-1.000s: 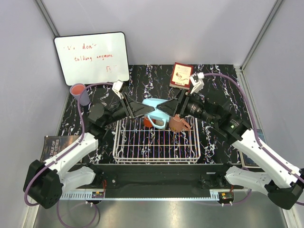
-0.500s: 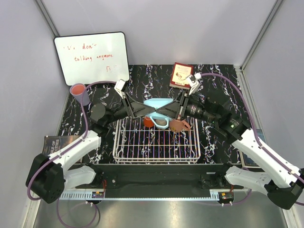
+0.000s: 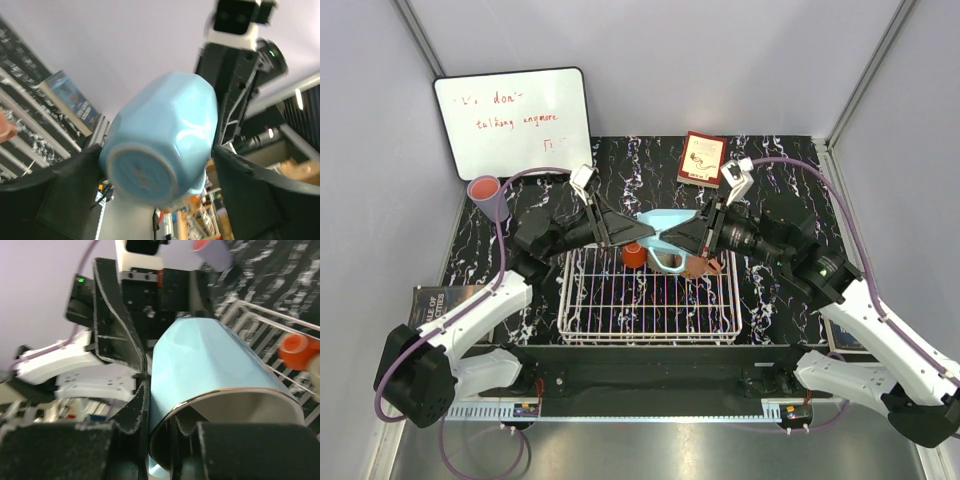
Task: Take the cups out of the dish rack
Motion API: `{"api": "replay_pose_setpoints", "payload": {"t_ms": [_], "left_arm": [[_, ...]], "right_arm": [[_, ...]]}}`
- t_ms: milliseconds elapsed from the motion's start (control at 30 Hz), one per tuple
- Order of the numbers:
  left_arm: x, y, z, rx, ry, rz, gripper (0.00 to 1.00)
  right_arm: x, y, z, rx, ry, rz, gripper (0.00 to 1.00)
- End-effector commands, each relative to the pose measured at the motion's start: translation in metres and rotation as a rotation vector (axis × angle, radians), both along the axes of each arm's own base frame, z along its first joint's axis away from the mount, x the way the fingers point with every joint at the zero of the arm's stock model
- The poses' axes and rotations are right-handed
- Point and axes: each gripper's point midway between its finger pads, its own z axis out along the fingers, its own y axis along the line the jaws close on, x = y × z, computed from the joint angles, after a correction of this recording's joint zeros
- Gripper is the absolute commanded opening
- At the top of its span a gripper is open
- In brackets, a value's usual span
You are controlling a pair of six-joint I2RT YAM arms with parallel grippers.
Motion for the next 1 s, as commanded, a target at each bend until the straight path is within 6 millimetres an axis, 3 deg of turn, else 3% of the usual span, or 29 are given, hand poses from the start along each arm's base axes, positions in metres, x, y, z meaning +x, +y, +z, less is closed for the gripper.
{"api": "replay_pose_setpoints", "payload": {"t_ms": [0,133,233,267,300,333,367,433,467,533,567,600,667,700,767,800,967], "left_arm": [[0.035,0.006,-0.018,0.103,0.072,0.151,0.99],[0.057,0.023,-0.036,0.179,0.149,0.295,0.99],[0.076,0.047,-0.063,0.283,0.268,0.447,0.99],[0.076,0.054,-0.077,0.337,0.316,0.469,0.99],[0.08,0.06,-0.078,0.366,0.308,0.509,0.99],[0.08,0.064,-0.082,0.39,0.323,0.528,0.99],[0.075,0.068,-0.09,0.423,0.355,0.534,0.99],[0.074,0.074,-0.093,0.443,0.373,0.566,0.99],[0.071,0.078,-0.099,0.459,0.397,0.575,0.99],[0.064,0.082,-0.099,0.446,0.401,0.583,0.99],[0.061,0.083,-0.099,0.438,0.399,0.587,0.99],[0.056,0.086,-0.101,0.433,0.403,0.591,0.99],[0.05,0.089,-0.103,0.432,0.402,0.593,0.99],[0.047,0.092,-0.103,0.434,0.391,0.6,0.99],[0.041,0.098,-0.108,0.476,0.397,0.607,0.99],[0.04,0.101,-0.111,0.501,0.385,0.619,0.99],[0.029,0.115,-0.123,0.614,0.363,0.652,0.99]], "right_arm": [[0.012,-0.034,0.036,-0.013,-0.159,-0.166,0.0],[0.021,-0.05,0.039,-0.05,-0.169,-0.262,0.0],[0.058,-0.084,0.017,-0.226,-0.11,-0.521,0.0],[0.072,-0.115,-0.002,-0.369,-0.09,-0.679,0.0],[0.081,-0.128,-0.006,-0.442,-0.092,-0.747,0.0],[0.089,-0.139,0.001,-0.487,-0.104,-0.802,0.0],[0.109,-0.159,-0.02,-0.614,-0.051,-0.87,0.0],[0.13,-0.181,-0.022,-0.641,0.01,-0.941,0.0],[0.148,-0.194,-0.038,-0.675,0.08,-0.968,0.0],[0.164,-0.205,-0.037,-0.713,0.085,-1.036,0.0],[0.179,-0.204,-0.052,-0.748,0.125,-1.04,0.0],[0.19,-0.219,-0.058,-0.74,0.173,-1.077,0.0],[0.215,-0.222,-0.076,-0.725,0.266,-1.072,0.0],[0.225,-0.242,-0.082,-0.718,0.312,-1.116,0.0],[0.247,-0.258,-0.098,-0.702,0.392,-1.143,0.0],[0.256,-0.277,-0.101,-0.691,0.419,-1.183,0.0],[0.307,-0.305,-0.114,-0.637,0.497,-1.234,0.0]]}}
